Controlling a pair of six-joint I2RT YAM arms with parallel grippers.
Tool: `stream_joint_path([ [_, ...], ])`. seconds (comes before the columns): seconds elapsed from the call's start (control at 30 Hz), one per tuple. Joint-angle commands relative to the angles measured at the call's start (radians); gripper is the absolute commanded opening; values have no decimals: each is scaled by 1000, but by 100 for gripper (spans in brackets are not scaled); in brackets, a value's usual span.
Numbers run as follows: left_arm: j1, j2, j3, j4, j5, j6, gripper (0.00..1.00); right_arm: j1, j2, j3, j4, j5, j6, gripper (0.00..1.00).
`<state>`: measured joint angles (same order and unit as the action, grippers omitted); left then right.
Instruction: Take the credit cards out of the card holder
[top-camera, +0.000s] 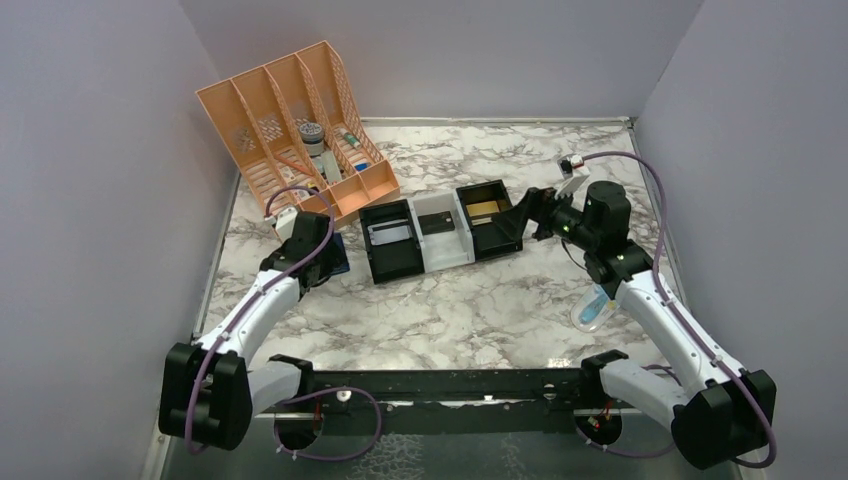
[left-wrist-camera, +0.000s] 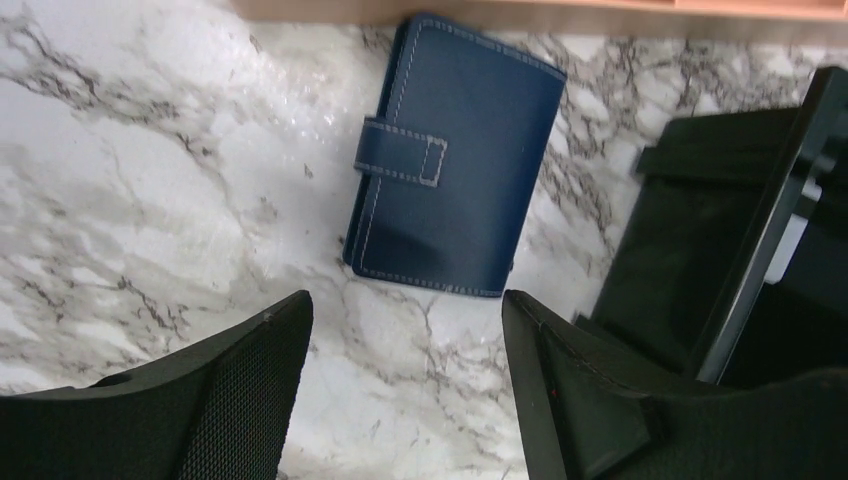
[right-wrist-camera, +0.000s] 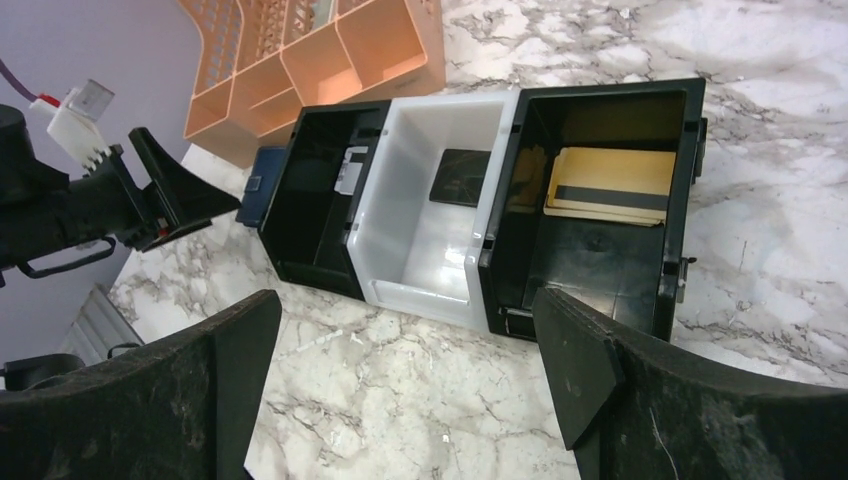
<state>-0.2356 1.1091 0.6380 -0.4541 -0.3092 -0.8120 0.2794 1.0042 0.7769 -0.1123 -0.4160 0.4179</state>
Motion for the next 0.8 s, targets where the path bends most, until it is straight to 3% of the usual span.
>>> stream_joint_path([
  [0.0, 27, 51, 8, 136, -69, -4, 72, -7, 16, 22, -53, 16, -2, 99],
  [0.17, 67, 176, 57, 166, -20, 36, 72, -8, 21, 22, -80, 37, -9, 99],
  [0.3, 84, 253, 60, 200, 31, 42, 66, -8, 28, 25, -96, 50, -25, 99],
  [0.5, 96, 282, 33, 215, 94, 27, 43, -8, 39, 39, -130, 69, -30, 99],
  [0.77, 96, 197, -31, 209, 119, -10, 20, -8, 42, 36, -130, 65, -13, 99],
])
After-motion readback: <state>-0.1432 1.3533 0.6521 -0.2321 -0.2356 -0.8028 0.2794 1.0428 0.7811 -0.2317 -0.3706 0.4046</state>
